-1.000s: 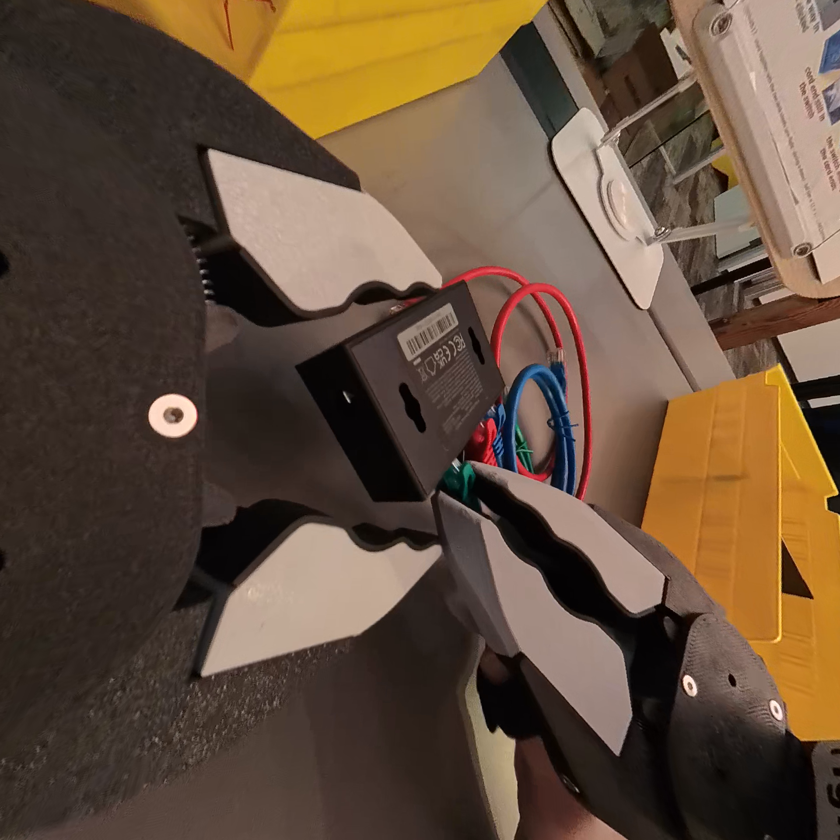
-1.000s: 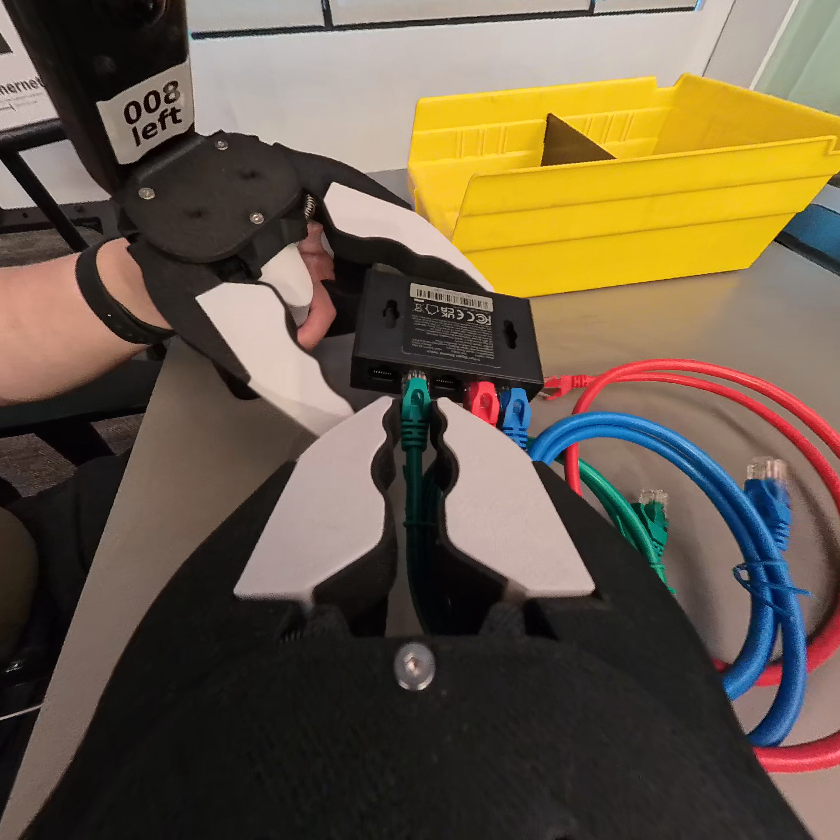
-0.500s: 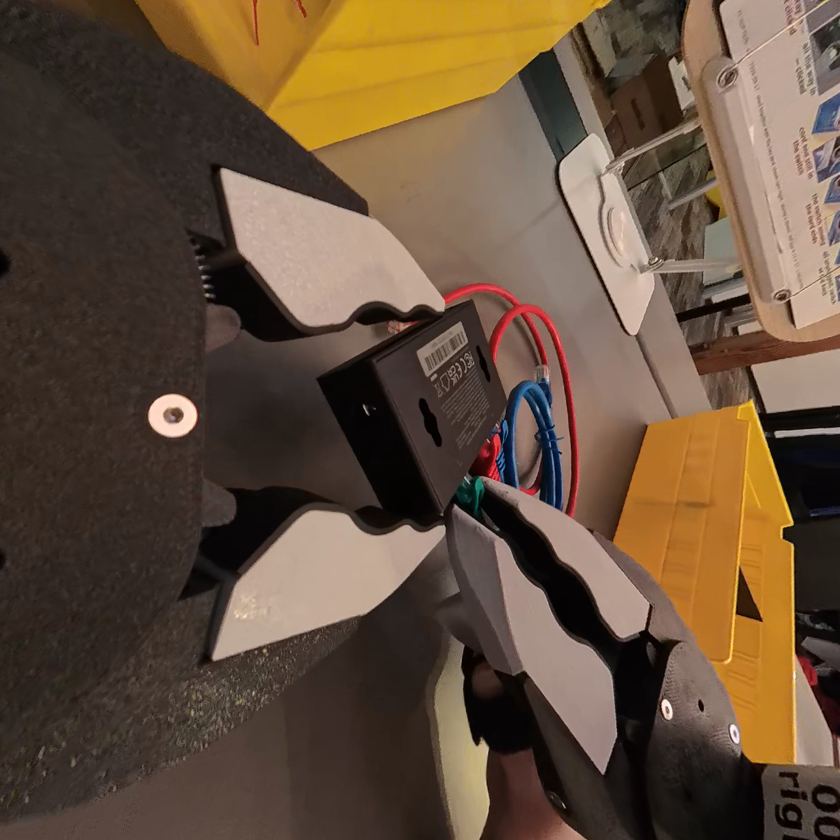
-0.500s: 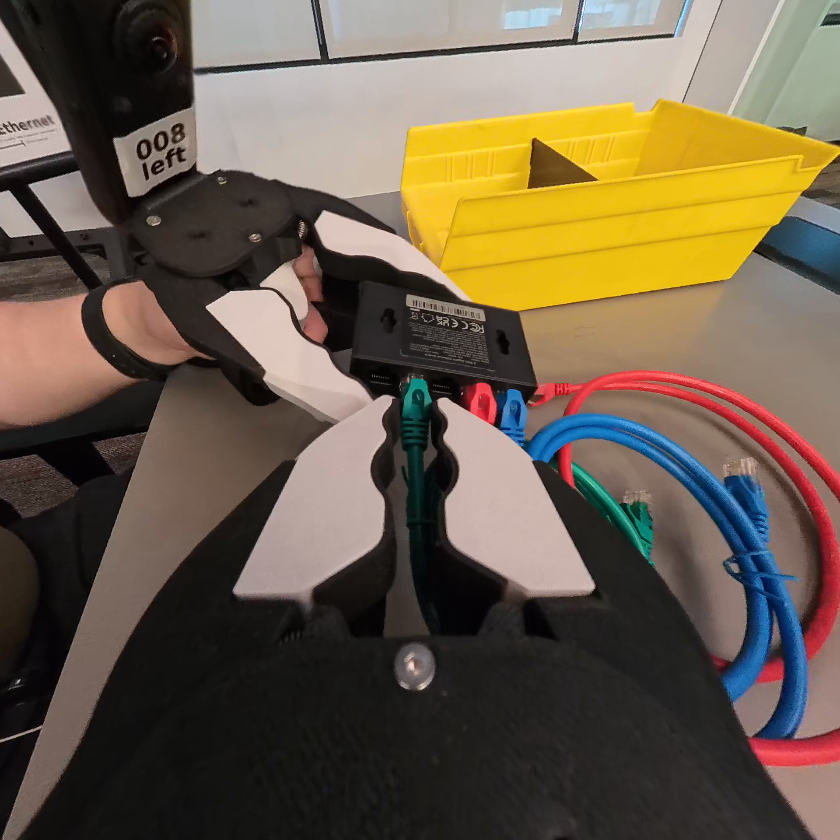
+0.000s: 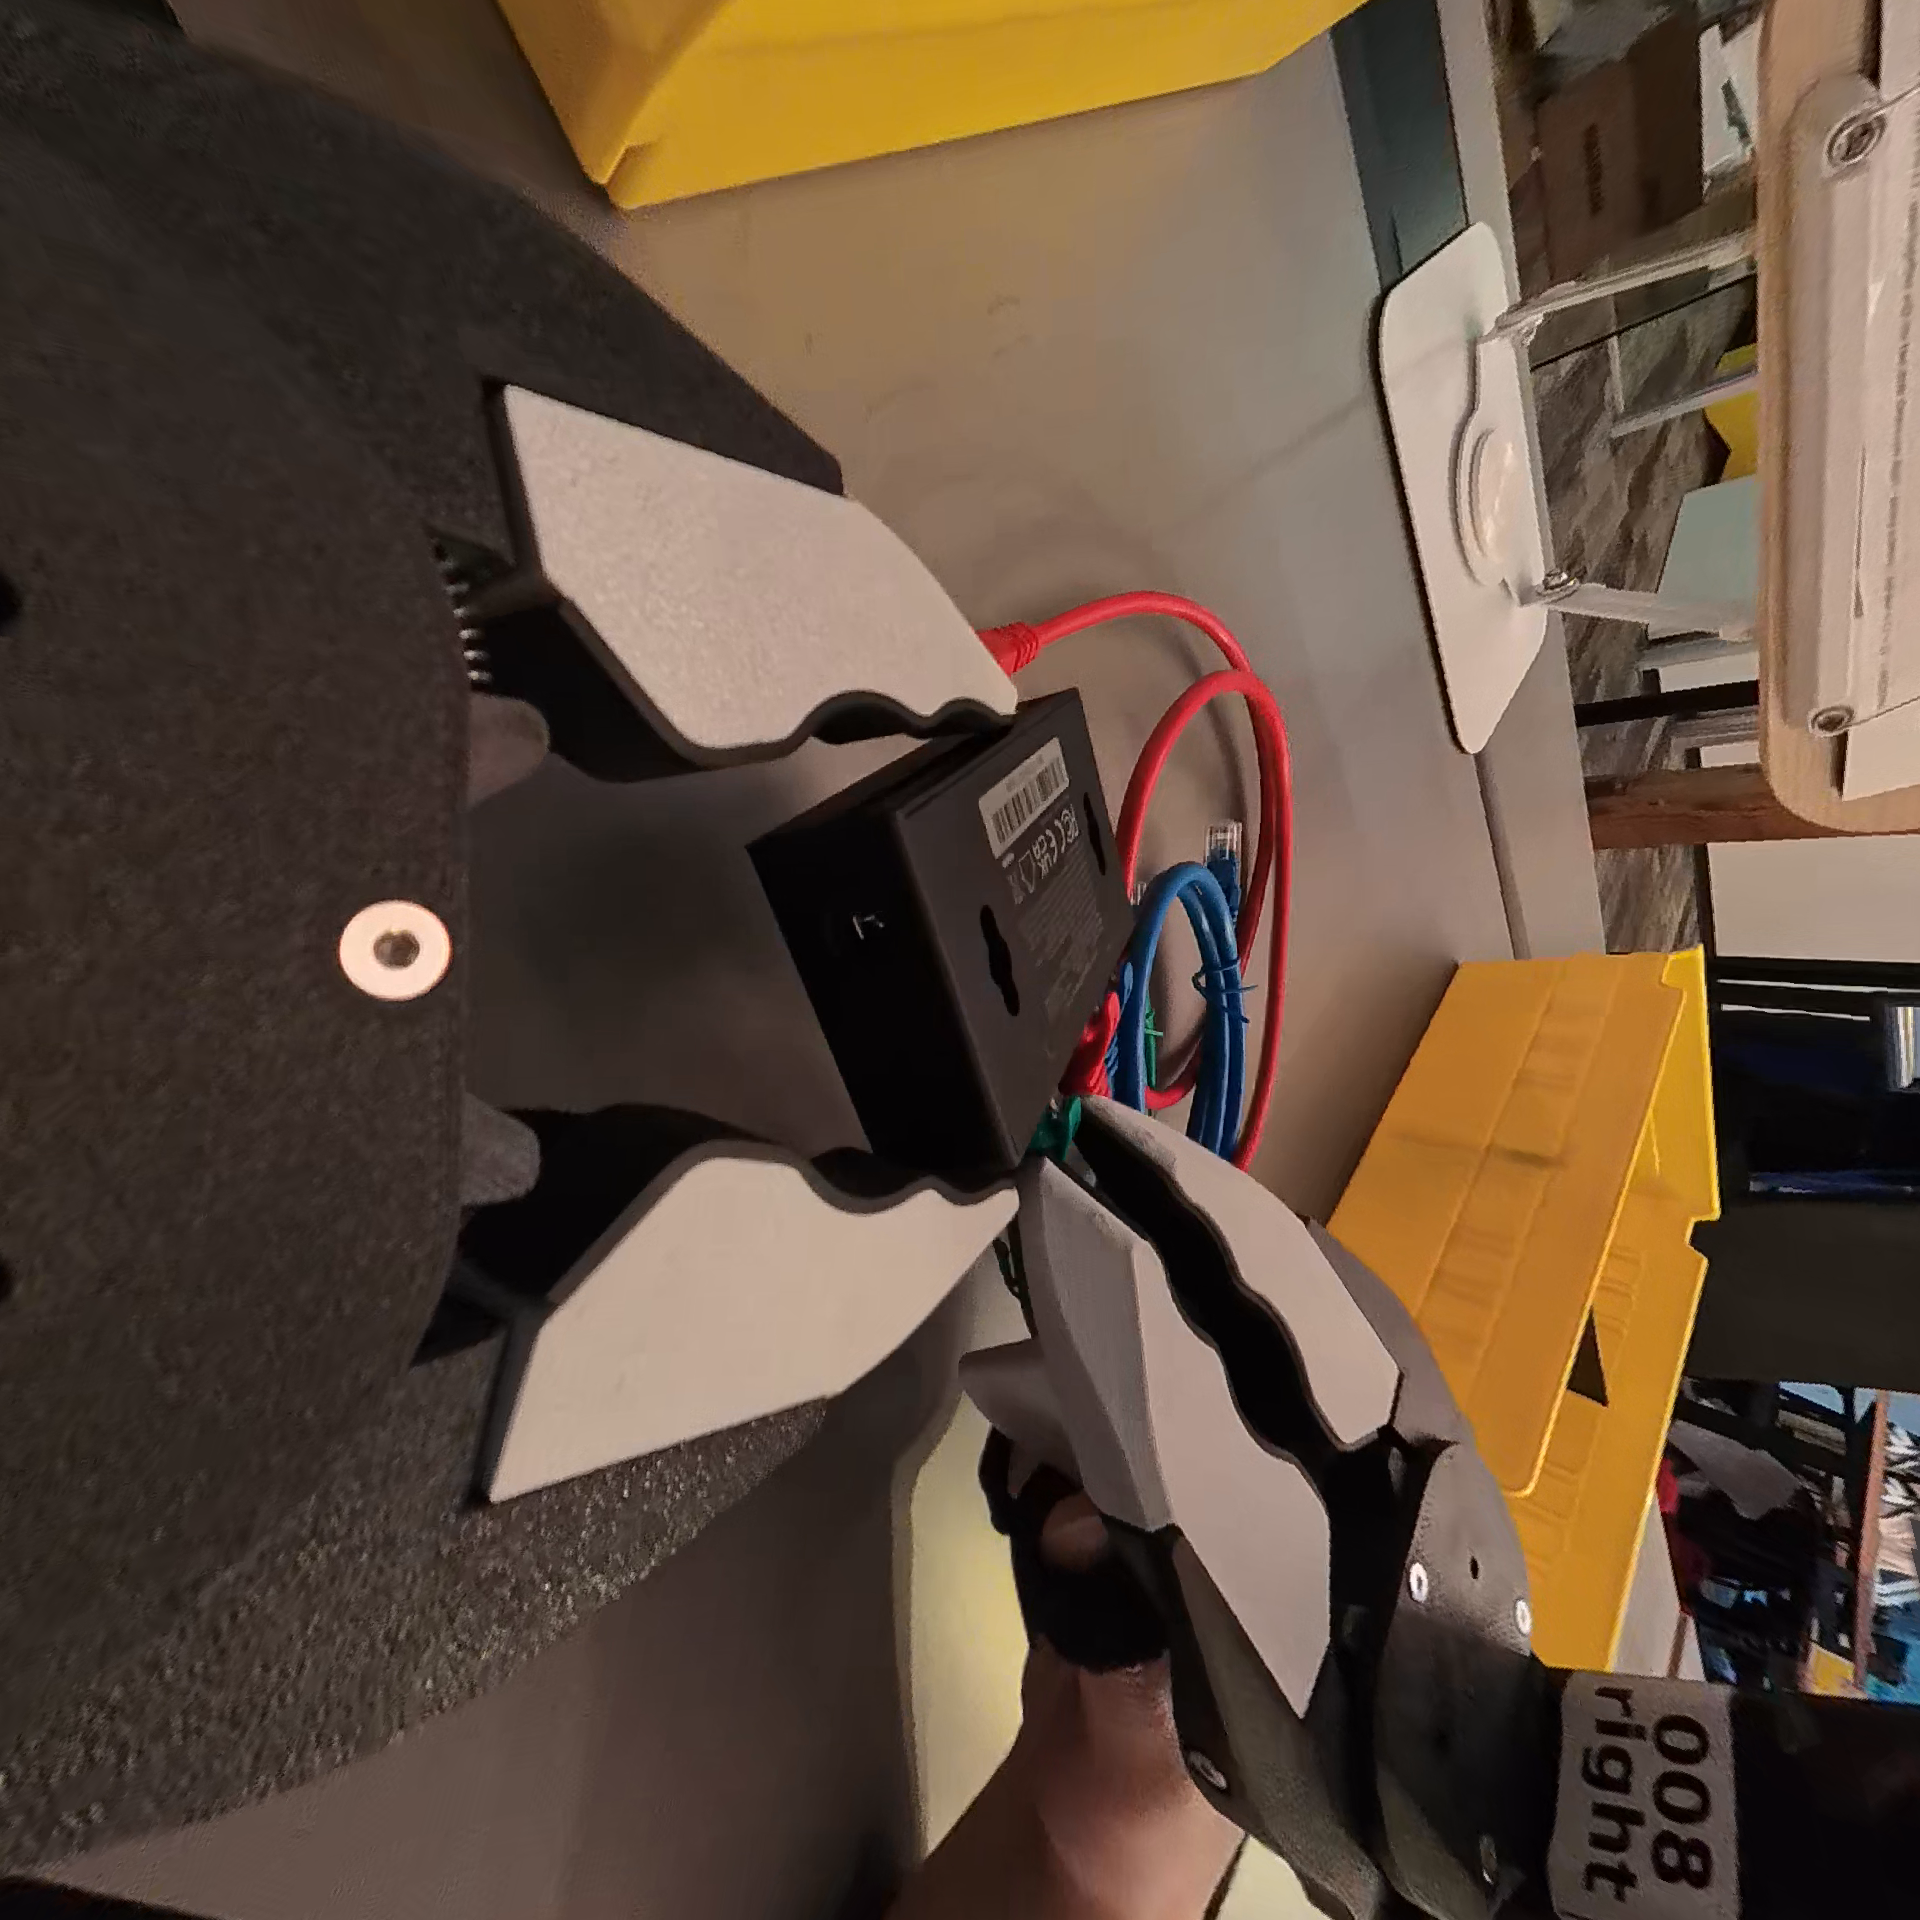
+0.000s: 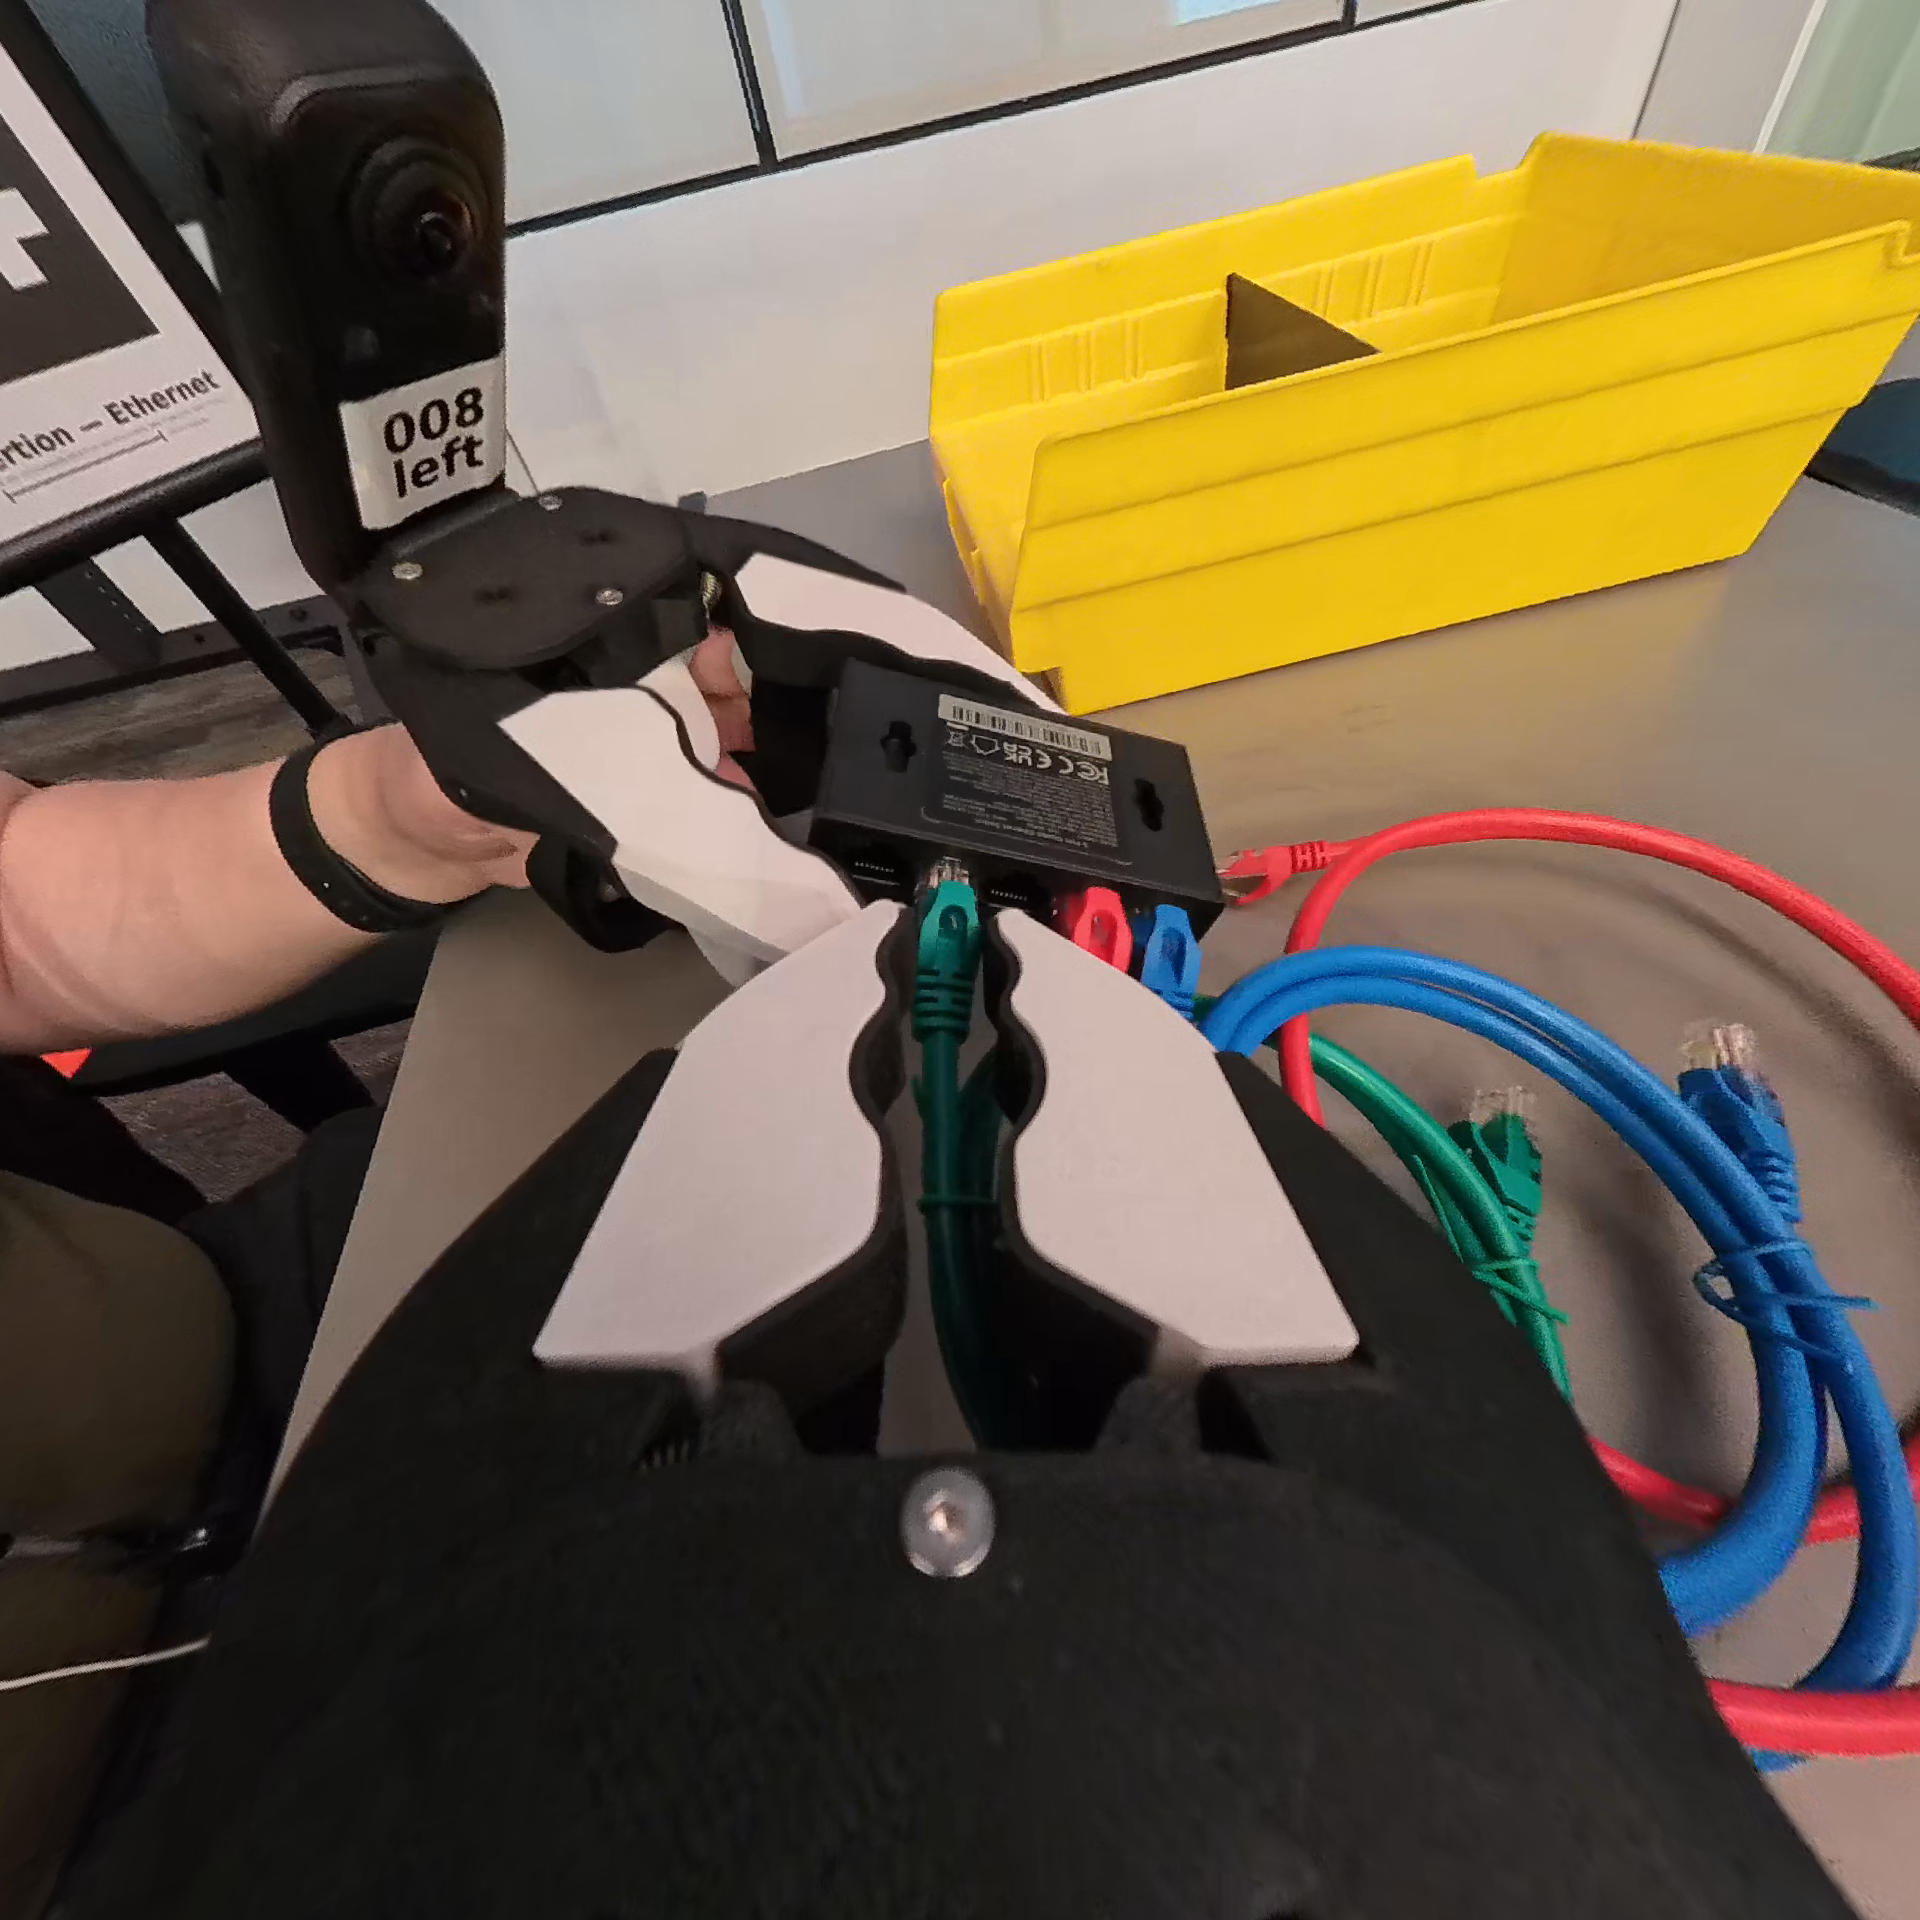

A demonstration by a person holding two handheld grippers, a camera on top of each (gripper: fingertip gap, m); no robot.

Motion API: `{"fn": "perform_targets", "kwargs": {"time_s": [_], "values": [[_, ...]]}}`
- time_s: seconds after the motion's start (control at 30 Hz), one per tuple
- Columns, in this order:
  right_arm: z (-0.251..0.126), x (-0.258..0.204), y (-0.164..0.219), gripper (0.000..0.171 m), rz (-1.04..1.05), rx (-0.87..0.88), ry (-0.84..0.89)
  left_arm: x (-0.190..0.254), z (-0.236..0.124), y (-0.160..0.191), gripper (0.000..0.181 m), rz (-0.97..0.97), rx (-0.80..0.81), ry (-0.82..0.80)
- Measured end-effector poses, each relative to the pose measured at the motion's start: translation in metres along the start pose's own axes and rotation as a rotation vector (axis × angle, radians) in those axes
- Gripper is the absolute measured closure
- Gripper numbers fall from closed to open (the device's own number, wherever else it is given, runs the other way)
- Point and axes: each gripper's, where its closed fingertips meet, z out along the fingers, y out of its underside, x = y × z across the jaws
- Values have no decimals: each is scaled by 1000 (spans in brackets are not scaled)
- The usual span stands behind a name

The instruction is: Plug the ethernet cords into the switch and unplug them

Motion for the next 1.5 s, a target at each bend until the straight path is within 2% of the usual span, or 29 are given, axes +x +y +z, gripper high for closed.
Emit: {"fn": "perform_targets", "kwargs": {"time_s": [0.43, 0.6, 0.73, 0.93, 1.5], "values": [[-4, 1, -2, 156, 208, 16, -60, 0, 2, 0, 104, -97, 6, 25], [-15, 2, -12, 156, 157, 43, -54, -4, 2, 0, 104, -162, 1, 40], [-20, 5, 1, 156, 83, -61, -13, -4, 2, 1, 104, -158, -1, 39], [-15, 4, 18, 153, 83, -161, -19, -3, 4, 3, 104, -142, -19, 37], [-2, 3, 16, 156, 196, -106, -47, -4, 4, 3, 105, -146, -19, 35]]}}
